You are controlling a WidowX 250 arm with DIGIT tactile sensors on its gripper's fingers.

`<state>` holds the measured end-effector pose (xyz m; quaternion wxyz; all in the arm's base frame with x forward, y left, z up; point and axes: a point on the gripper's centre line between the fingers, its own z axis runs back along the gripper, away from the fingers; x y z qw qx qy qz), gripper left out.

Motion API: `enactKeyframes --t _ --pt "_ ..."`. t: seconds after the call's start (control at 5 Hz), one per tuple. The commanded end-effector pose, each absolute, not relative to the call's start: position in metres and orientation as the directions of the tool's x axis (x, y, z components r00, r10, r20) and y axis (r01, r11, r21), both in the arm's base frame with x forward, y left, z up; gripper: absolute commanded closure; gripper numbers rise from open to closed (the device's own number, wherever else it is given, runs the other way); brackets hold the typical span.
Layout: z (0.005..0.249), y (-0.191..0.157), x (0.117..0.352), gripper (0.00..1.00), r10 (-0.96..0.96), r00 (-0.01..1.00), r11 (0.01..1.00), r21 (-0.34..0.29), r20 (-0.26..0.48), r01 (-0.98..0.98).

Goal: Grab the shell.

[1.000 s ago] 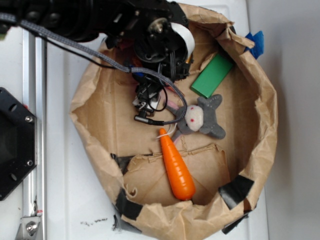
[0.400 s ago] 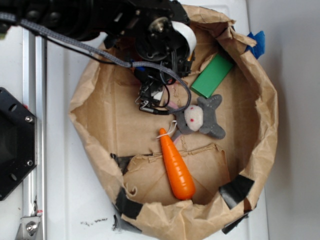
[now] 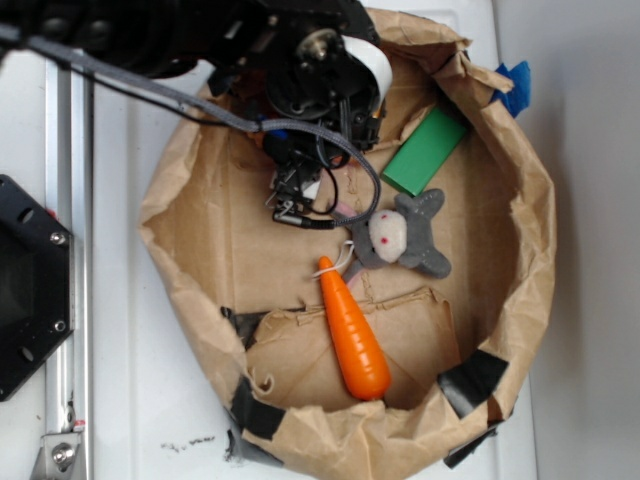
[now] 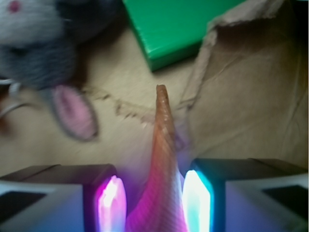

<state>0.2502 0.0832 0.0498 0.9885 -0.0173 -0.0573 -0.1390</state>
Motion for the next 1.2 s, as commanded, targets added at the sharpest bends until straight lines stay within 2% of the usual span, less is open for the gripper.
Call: enactKeyframes --t 0.0,0.2,0.4,0.8,1.0 --pt "0.122 0.059 0.257 1.0 -0.183 0.959 0.981 -0.02 0.217 0.192" --pt "0.141 0.042 0.258 1.0 -0.061 0.972 0.998 0.033 0.226 0.055" --pt "0.149 0.026 0.262 1.0 0.019 0.982 0.999 -0.034 0.186 -0.013" --pt "0.151 0.025 0.262 1.0 0.065 0.981 0.996 -0.074 0.185 -0.052" --pt "0.149 0.025 0.259 1.0 0.095 0.979 0.99 -0.124 0.179 -0.074"
